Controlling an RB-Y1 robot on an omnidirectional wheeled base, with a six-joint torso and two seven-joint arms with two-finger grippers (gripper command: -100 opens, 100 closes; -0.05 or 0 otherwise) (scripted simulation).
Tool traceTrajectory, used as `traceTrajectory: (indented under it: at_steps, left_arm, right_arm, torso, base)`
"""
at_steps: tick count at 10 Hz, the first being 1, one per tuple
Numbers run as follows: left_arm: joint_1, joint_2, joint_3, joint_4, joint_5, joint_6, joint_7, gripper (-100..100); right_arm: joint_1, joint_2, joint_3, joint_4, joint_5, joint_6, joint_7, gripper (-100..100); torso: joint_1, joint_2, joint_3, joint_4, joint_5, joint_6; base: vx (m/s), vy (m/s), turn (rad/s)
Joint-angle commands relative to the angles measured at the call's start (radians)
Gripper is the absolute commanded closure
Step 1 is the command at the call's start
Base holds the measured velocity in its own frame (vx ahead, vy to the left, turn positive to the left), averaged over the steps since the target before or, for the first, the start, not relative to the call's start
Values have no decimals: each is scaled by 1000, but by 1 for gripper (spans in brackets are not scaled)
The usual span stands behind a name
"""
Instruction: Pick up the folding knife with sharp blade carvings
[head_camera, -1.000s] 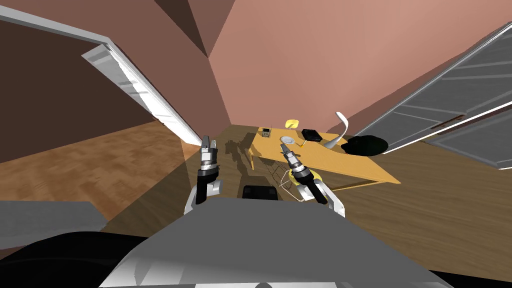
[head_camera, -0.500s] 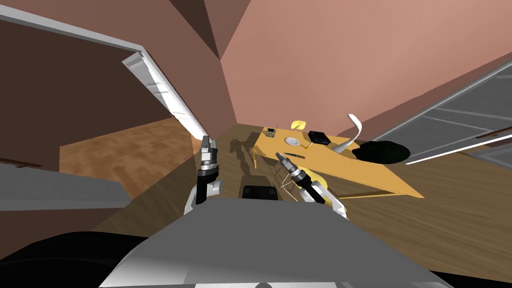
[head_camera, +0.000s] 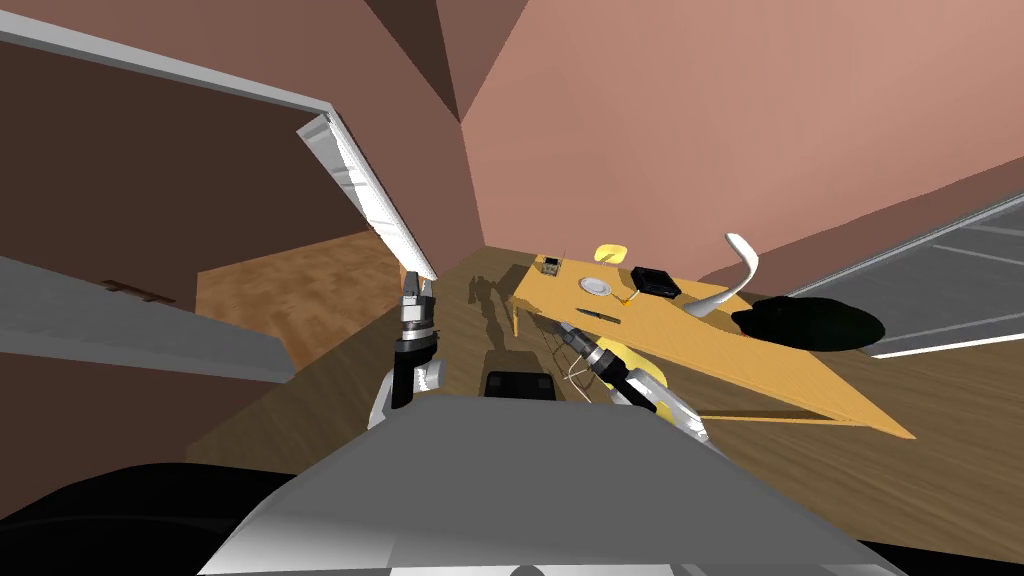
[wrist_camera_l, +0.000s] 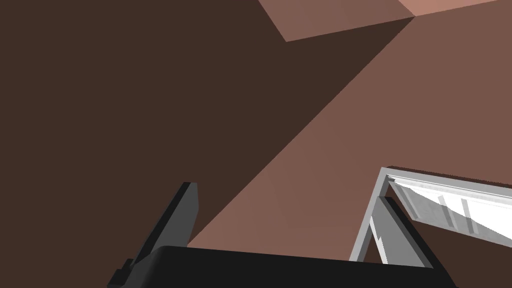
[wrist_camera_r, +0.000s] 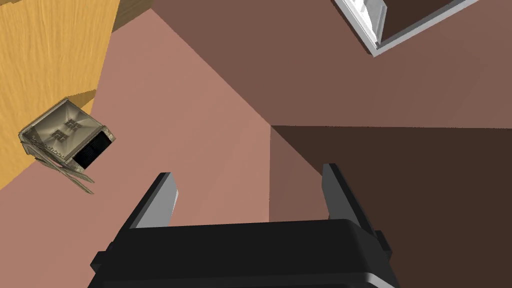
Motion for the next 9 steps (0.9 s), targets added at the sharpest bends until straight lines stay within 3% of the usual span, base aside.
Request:
traceTrajectory:
  at_steps: [1, 2, 4, 5, 6, 9]
  left_arm:
    - [0, 0, 0, 0, 0, 0, 0, 0]
    - [0, 0, 0, 0, 0, 0, 0, 0]
    - [0, 0, 0, 0, 0, 0, 0, 0]
    - [0, 0, 0, 0, 0, 0, 0, 0]
    - [0, 0, 0, 0, 0, 0, 0, 0]
    - [0, 0, 0, 0, 0, 0, 0, 0]
  right_arm:
    - [-12, -11, 15, 47, 26, 2, -2, -100]
    - [-12, -45, 34, 74, 67, 3, -7, -100]
    - [-12, -45, 34, 99, 72, 3, -7, -100]
    - [-13, -78, 54, 136, 118, 5, -13, -100]
    - [-13, -78, 54, 152, 118, 5, -13, -100]
    - [-13, -144, 91, 236, 208, 9, -25, -100]
  torso:
    - [0, 0, 0, 0, 0, 0]
    - [0, 0, 0, 0, 0, 1]
    - [0, -1, 0, 0, 0, 1]
    - [1, -1, 0, 0, 0, 1]
    - [0, -1, -1, 0, 0, 0]
    - [0, -2, -1, 0, 0, 1]
  base:
    - [-7, -18, 121]
    - [-6, -16, 218]
    - [0, -13, 69]
    - [4, -9, 249]
    - [6, -19, 150]
    - [12, -25, 212]
